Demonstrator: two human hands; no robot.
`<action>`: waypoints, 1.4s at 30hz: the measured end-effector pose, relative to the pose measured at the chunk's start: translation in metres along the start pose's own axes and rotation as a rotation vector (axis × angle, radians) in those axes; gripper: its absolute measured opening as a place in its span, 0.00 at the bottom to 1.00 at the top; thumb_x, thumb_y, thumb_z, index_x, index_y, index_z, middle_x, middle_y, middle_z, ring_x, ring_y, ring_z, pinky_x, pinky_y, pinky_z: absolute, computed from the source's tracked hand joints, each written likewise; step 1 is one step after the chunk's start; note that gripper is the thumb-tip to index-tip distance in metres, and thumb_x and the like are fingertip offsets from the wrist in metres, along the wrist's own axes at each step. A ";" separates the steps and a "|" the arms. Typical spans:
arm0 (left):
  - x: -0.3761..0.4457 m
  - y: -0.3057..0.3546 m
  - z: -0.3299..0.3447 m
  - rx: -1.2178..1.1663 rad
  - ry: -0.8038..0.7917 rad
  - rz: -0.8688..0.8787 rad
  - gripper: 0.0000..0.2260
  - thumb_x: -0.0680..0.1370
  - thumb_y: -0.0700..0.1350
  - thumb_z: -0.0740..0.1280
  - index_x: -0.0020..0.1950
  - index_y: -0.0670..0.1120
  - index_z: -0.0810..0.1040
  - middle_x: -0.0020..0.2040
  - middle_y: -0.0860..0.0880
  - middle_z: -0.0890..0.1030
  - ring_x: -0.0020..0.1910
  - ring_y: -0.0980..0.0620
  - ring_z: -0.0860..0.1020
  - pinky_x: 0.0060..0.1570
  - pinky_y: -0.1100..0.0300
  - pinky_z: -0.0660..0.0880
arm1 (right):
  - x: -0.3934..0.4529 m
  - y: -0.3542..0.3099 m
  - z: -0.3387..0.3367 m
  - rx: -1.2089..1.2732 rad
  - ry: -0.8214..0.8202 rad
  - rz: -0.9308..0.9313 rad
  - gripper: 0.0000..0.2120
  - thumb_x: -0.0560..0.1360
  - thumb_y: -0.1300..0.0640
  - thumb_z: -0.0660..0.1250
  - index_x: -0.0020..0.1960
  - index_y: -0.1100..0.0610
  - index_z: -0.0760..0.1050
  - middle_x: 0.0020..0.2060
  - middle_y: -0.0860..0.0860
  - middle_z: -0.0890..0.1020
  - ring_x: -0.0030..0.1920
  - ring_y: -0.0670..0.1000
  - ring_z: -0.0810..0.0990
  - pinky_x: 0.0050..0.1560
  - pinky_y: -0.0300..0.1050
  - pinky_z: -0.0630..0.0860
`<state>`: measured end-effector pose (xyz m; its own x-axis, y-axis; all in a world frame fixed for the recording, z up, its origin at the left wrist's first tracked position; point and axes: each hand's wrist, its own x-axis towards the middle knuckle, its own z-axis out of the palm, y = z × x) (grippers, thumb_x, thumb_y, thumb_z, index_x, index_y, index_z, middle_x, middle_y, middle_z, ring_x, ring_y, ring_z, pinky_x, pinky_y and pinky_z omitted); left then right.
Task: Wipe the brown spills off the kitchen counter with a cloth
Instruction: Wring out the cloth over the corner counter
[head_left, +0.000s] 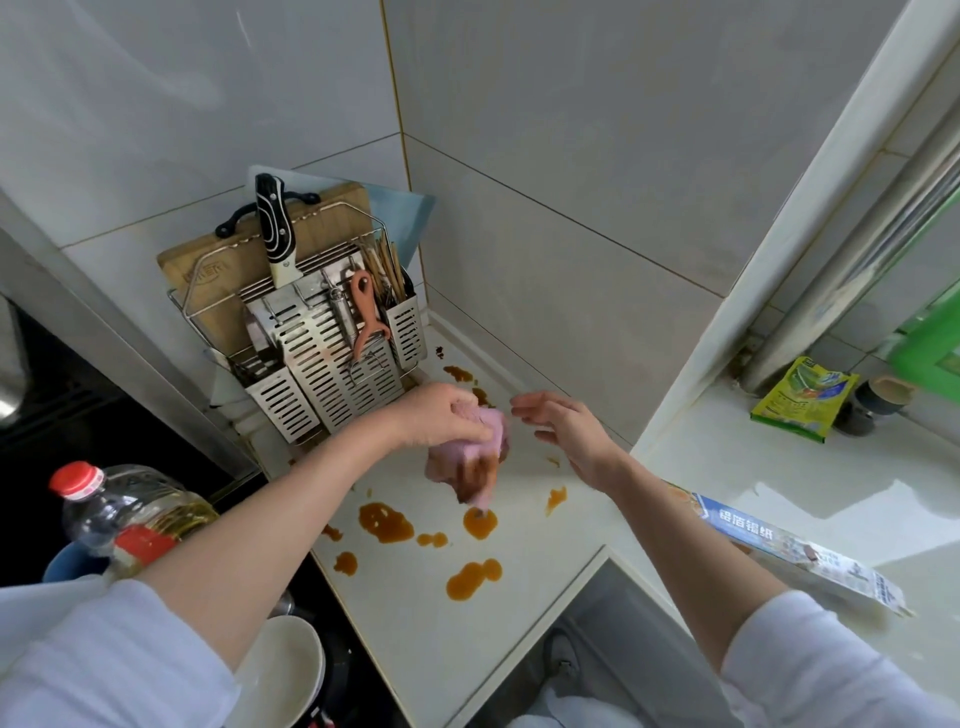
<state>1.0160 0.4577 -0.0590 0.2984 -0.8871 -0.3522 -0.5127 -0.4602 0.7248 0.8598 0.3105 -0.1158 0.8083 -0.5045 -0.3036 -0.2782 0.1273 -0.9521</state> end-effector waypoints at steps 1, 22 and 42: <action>0.002 0.004 -0.001 0.128 0.007 0.004 0.14 0.73 0.49 0.74 0.35 0.50 0.70 0.35 0.54 0.73 0.35 0.55 0.72 0.39 0.60 0.70 | -0.003 0.001 0.003 0.016 -0.034 -0.022 0.15 0.75 0.52 0.61 0.58 0.46 0.80 0.59 0.45 0.82 0.63 0.47 0.76 0.65 0.47 0.69; 0.031 -0.056 0.040 -0.391 0.202 -0.265 0.25 0.72 0.34 0.74 0.65 0.51 0.73 0.54 0.46 0.83 0.51 0.51 0.81 0.54 0.54 0.80 | 0.009 0.047 0.027 0.495 -0.266 0.277 0.17 0.75 0.66 0.68 0.63 0.68 0.72 0.51 0.65 0.82 0.44 0.59 0.85 0.39 0.47 0.82; 0.084 -0.128 0.030 -0.070 0.322 -0.444 0.20 0.79 0.45 0.69 0.70 0.51 0.73 0.69 0.51 0.75 0.66 0.52 0.74 0.63 0.57 0.73 | 0.139 0.036 -0.010 -0.481 0.135 -0.008 0.08 0.77 0.62 0.64 0.44 0.67 0.76 0.29 0.60 0.79 0.25 0.56 0.77 0.23 0.42 0.74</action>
<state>1.0823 0.4406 -0.1994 0.7103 -0.5478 -0.4421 -0.2301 -0.7742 0.5896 0.9569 0.2361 -0.1921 0.7456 -0.6141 -0.2589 -0.5062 -0.2692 -0.8193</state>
